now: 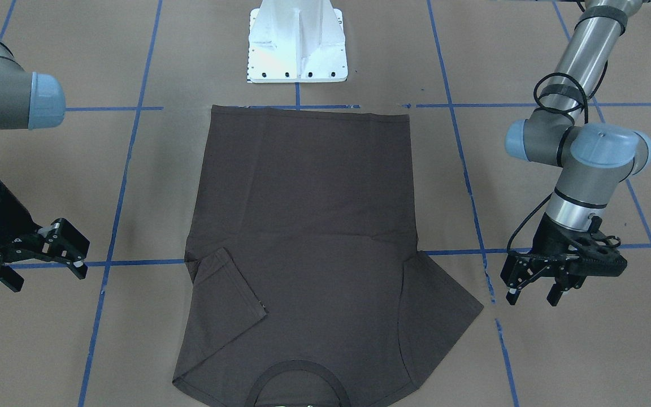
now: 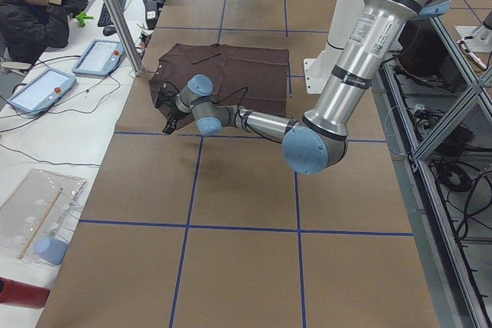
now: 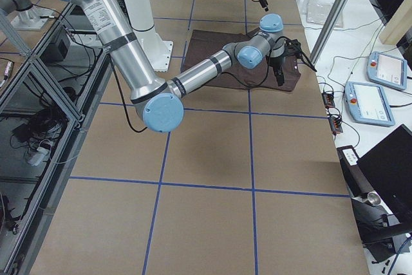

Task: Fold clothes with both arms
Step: 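Release the sleeve and raise the right gripper while the left gripper approaches, then grasp the sleeve nearest the left gripper and fold it inward over the shirt, then move both grippers down to the shirt hem nearest the robot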

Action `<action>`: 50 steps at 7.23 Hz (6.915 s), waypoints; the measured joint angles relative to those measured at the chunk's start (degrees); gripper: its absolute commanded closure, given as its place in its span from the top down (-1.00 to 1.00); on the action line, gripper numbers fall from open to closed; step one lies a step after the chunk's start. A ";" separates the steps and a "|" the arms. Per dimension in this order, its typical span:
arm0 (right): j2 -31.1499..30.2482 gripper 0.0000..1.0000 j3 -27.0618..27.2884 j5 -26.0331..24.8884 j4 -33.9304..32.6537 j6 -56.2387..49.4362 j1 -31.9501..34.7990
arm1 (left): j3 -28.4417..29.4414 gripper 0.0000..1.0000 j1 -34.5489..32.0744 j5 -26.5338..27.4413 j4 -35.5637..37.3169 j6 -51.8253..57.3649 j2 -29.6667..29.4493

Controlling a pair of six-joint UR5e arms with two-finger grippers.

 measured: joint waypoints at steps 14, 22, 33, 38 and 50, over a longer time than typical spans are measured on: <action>-0.90 1.00 -0.29 -0.36 0.16 0.08 0.00 | 9.46 0.14 5.69 0.79 -1.84 -4.81 -6.27; -1.04 1.00 -0.47 -0.70 0.16 0.08 -0.05 | 10.07 0.06 5.66 0.88 -1.81 -4.45 -6.57; -0.97 1.00 -0.60 -0.71 0.19 0.23 -0.15 | 6.01 -1.00 5.66 1.95 1.03 -4.76 -7.53; -1.01 1.00 -0.58 -0.78 0.33 0.73 -0.19 | 4.23 -1.00 10.05 2.10 13.03 -14.56 -16.22; -8.30 1.00 20.37 -19.66 -0.01 32.66 -24.64 | -25.76 1.00 16.30 -0.24 20.66 -7.68 0.82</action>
